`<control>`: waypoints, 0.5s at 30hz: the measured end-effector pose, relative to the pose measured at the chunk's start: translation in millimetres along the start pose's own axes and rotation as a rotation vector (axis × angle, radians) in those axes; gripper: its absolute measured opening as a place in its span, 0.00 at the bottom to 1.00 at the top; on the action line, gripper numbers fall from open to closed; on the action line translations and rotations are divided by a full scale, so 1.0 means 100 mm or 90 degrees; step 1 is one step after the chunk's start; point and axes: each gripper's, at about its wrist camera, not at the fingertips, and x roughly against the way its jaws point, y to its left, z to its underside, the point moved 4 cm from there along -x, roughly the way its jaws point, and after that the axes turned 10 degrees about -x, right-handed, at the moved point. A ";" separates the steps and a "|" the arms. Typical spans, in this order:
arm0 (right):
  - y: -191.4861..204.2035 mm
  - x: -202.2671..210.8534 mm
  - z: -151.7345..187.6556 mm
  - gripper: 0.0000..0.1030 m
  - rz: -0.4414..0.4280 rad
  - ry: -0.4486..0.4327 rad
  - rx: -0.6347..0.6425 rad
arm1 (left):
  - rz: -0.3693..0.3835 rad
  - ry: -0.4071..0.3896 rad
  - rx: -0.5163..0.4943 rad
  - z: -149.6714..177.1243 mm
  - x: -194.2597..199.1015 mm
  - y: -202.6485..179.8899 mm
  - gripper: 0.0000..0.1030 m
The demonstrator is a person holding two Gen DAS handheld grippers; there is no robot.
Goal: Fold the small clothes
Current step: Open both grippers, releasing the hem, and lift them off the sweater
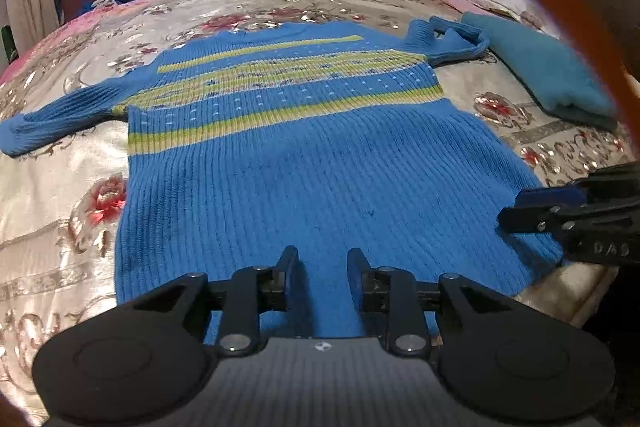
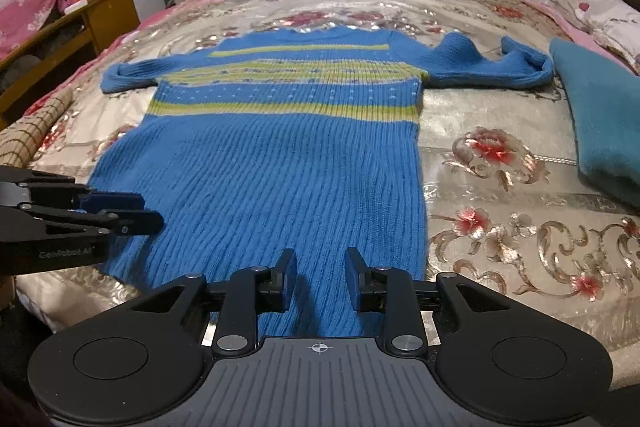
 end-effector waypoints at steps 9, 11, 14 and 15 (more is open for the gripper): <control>0.07 -0.09 -0.10 0.35 0.005 -0.015 0.009 | -0.029 0.008 0.006 -0.06 -0.04 0.01 0.44; 0.09 -0.09 -0.13 0.36 0.008 -0.025 0.015 | -0.043 0.005 0.000 -0.07 -0.03 -0.01 0.48; 0.08 -0.11 -0.17 0.38 0.006 -0.032 0.003 | -0.050 -0.002 -0.002 -0.11 -0.01 -0.03 0.51; 0.07 -0.12 -0.18 0.38 0.008 -0.033 -0.004 | -0.051 -0.003 -0.002 -0.12 -0.01 -0.03 0.52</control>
